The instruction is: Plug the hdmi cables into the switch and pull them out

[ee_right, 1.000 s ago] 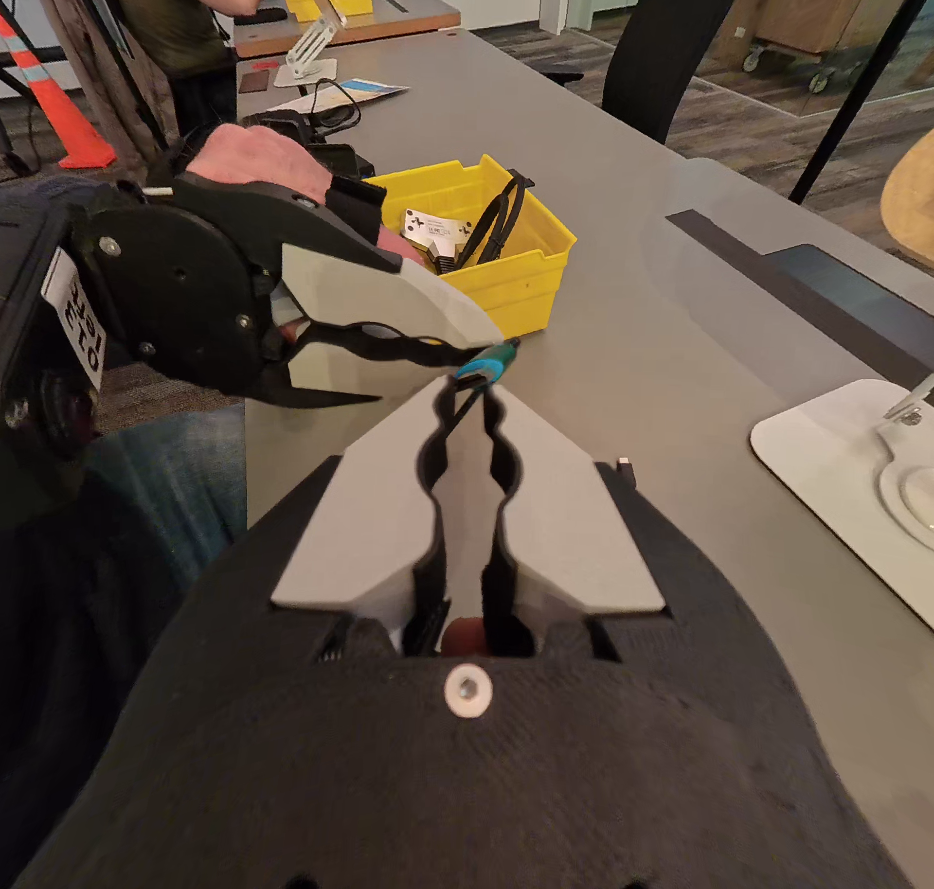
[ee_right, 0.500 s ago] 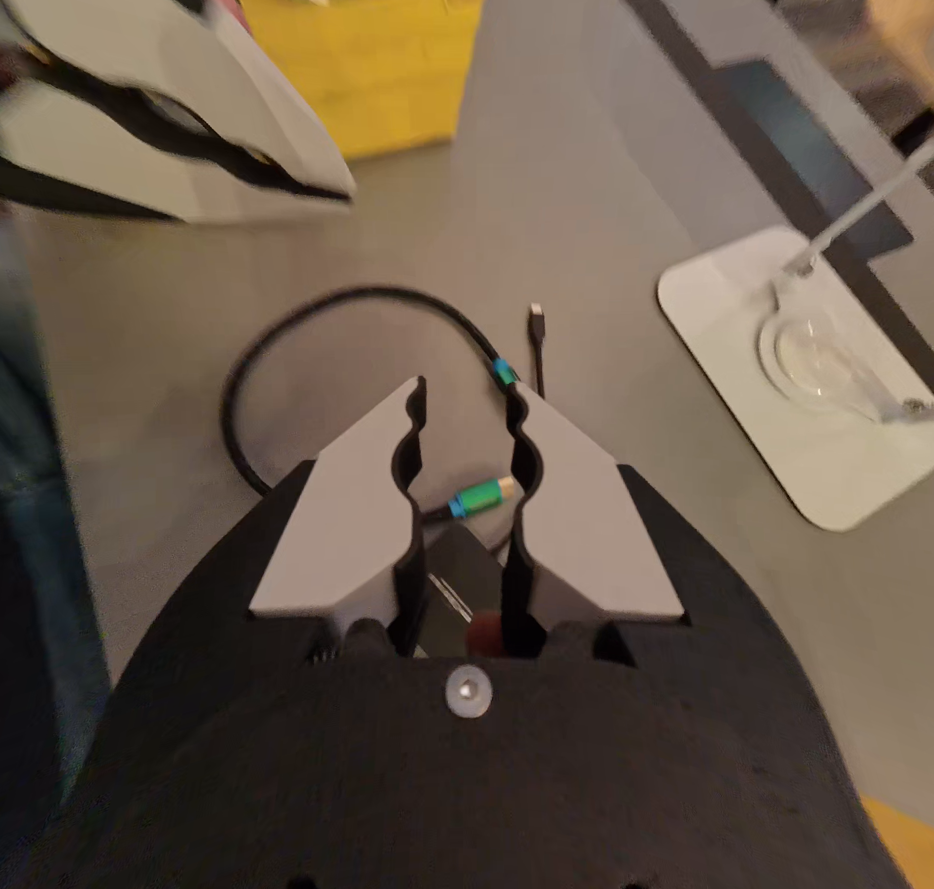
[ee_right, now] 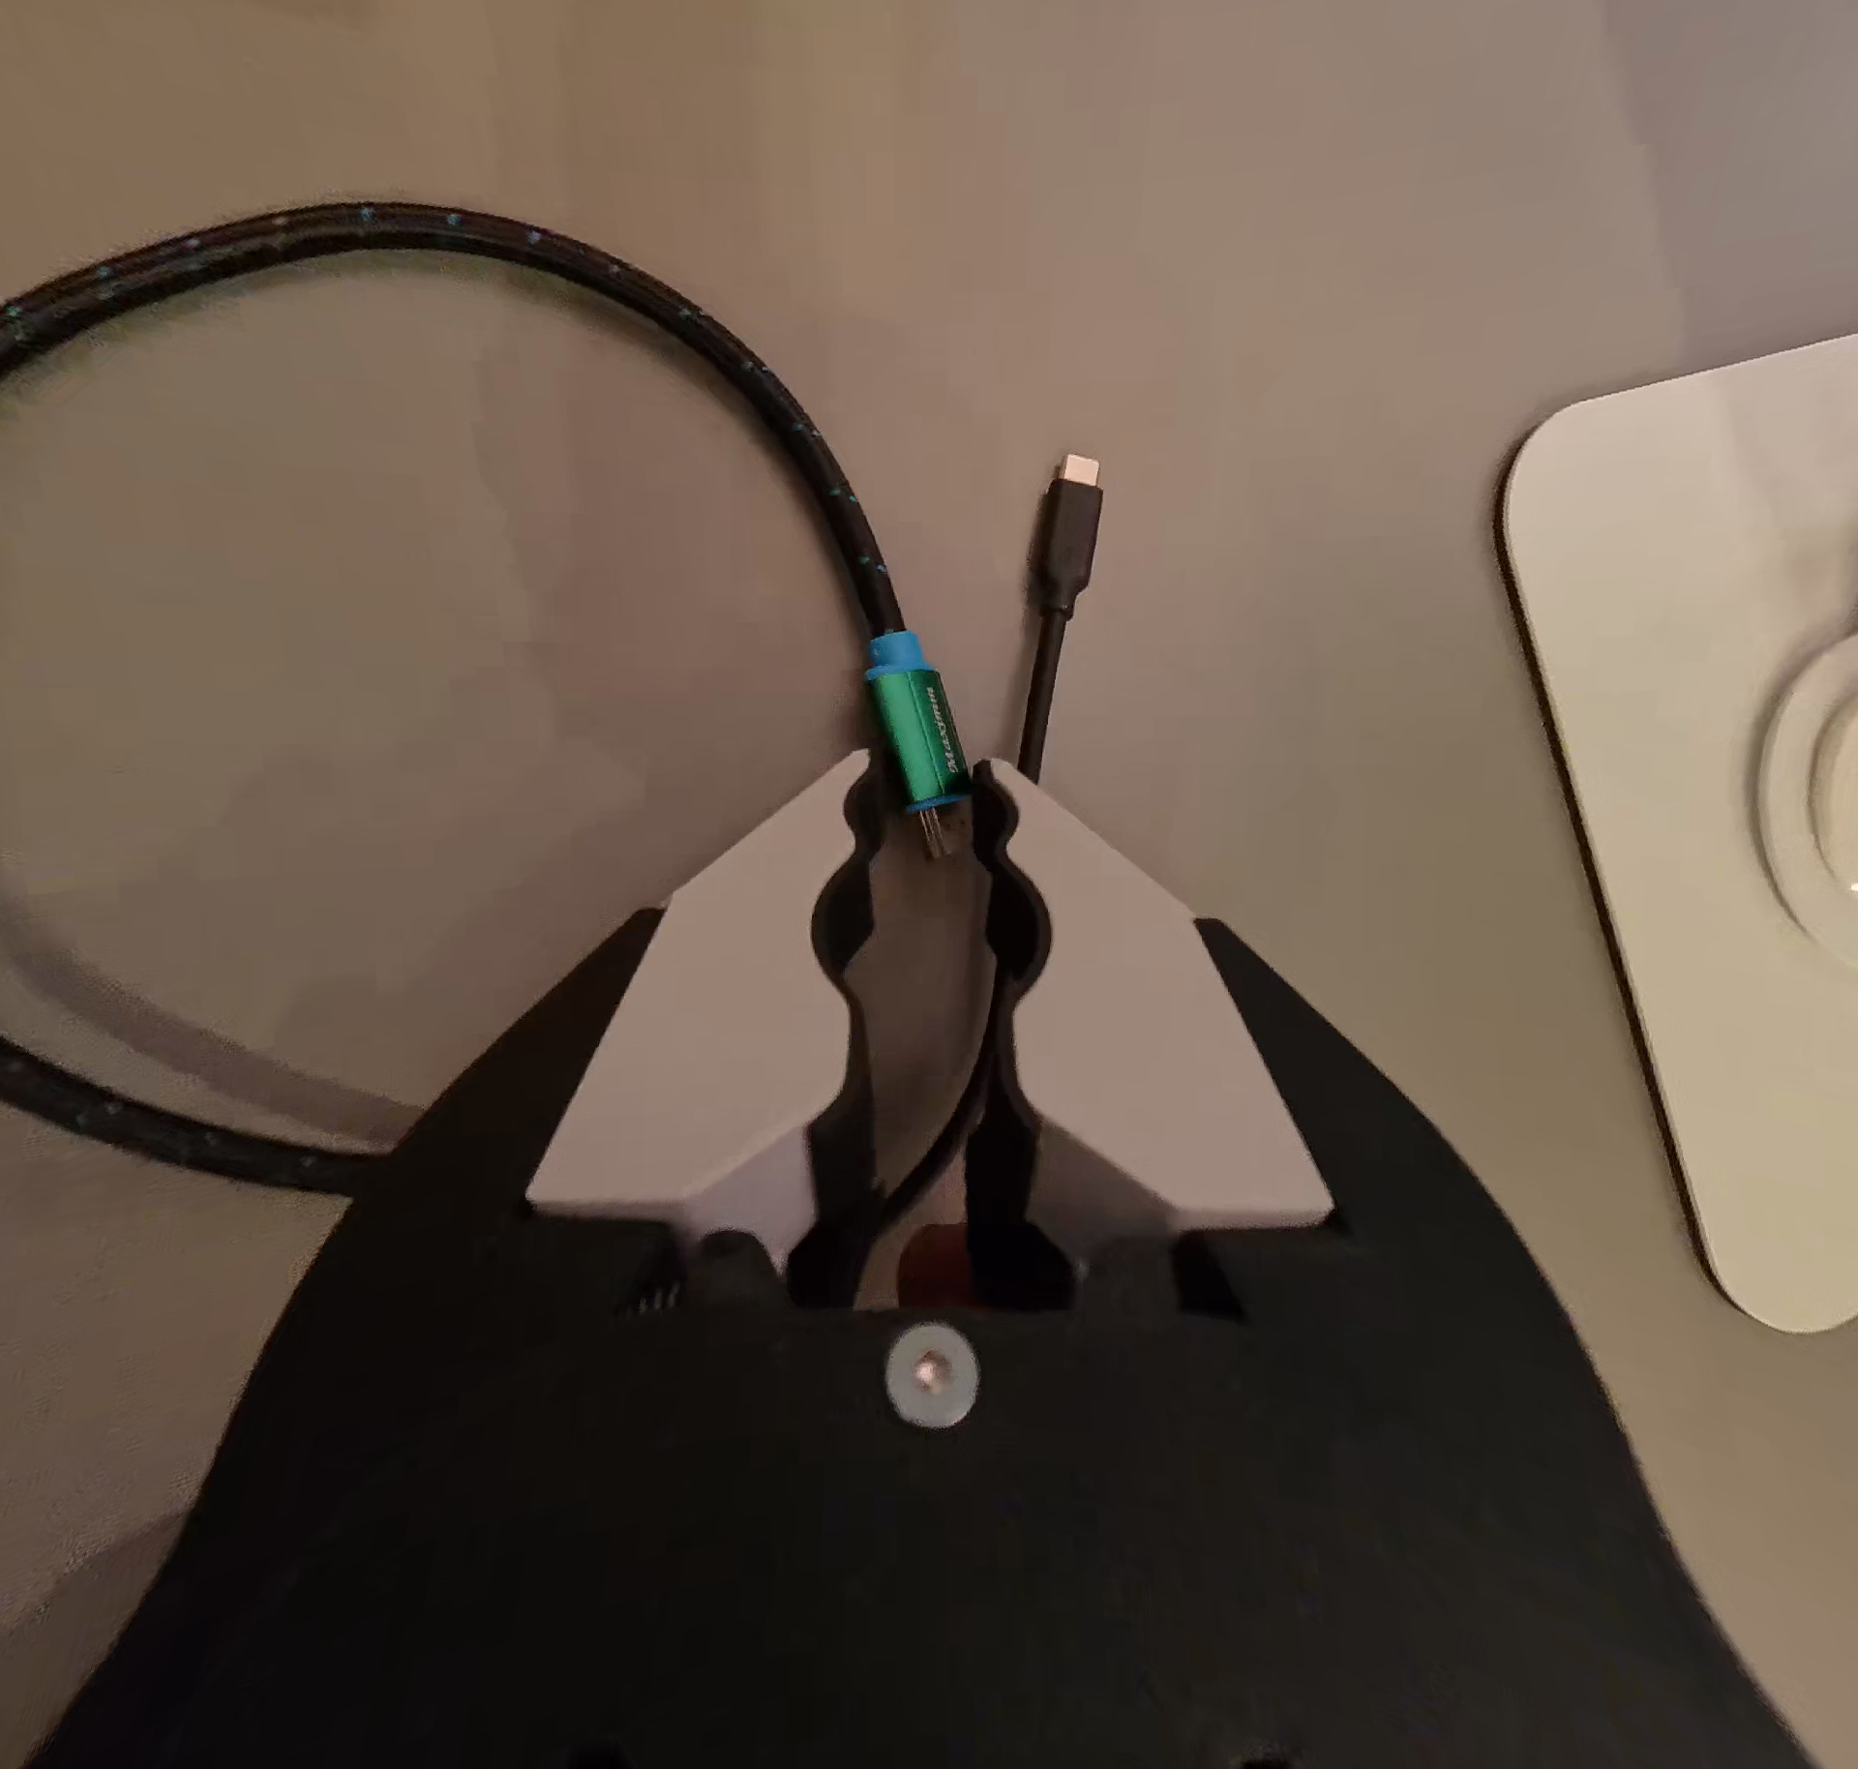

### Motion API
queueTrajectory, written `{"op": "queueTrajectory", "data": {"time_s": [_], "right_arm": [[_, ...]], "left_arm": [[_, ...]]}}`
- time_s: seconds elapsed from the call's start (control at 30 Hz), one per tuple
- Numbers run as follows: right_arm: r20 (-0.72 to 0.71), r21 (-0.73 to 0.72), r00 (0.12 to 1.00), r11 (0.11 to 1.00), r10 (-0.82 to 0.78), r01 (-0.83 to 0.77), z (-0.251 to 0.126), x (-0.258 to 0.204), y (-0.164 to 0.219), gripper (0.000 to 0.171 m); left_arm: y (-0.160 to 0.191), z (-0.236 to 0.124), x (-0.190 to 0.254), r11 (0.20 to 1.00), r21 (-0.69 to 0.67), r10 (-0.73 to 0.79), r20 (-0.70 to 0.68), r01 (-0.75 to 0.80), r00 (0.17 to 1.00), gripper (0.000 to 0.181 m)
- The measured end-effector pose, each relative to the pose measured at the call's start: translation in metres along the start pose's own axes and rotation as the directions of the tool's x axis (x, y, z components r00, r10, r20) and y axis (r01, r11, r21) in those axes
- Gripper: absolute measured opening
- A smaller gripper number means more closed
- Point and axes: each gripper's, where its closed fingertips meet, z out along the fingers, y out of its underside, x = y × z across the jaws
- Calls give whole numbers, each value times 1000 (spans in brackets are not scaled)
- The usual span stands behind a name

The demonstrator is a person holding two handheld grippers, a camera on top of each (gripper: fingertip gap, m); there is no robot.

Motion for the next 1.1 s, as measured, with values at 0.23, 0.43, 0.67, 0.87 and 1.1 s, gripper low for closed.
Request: {"op": "queueTrajectory", "data": {"time_s": [0.23, 0.43, 0.67, 0.87, 1.1], "right_arm": [[-7, 202, 998, 977, -63, 63, -27, -5, -22, 11], [-43, 318, 989, 937, -140, 146, -58, -14, -50, 11], [-209, 407, 942, 852, -264, 329, -113, -30, -104, 11], [-302, 455, 909, 794, -288, 403, -147, -44, -138, 11], [-360, 543, 922, 773, -139, 328, -164, -34, -151, 11]], "left_arm": [[5, -7, -20, 955, 85, -270, -143, 284, 952, 41], [7, -16, -35, 834, 98, -479, -362, 543, 800, 53], [1, -23, -43, 697, 53, -551, -598, 715, 582, 57], [-29, -40, -51, 673, 102, -427, -755, 732, 498, 60], [-53, -44, -59, 537, 162, -384, -827, 828, 411, 47]]}}
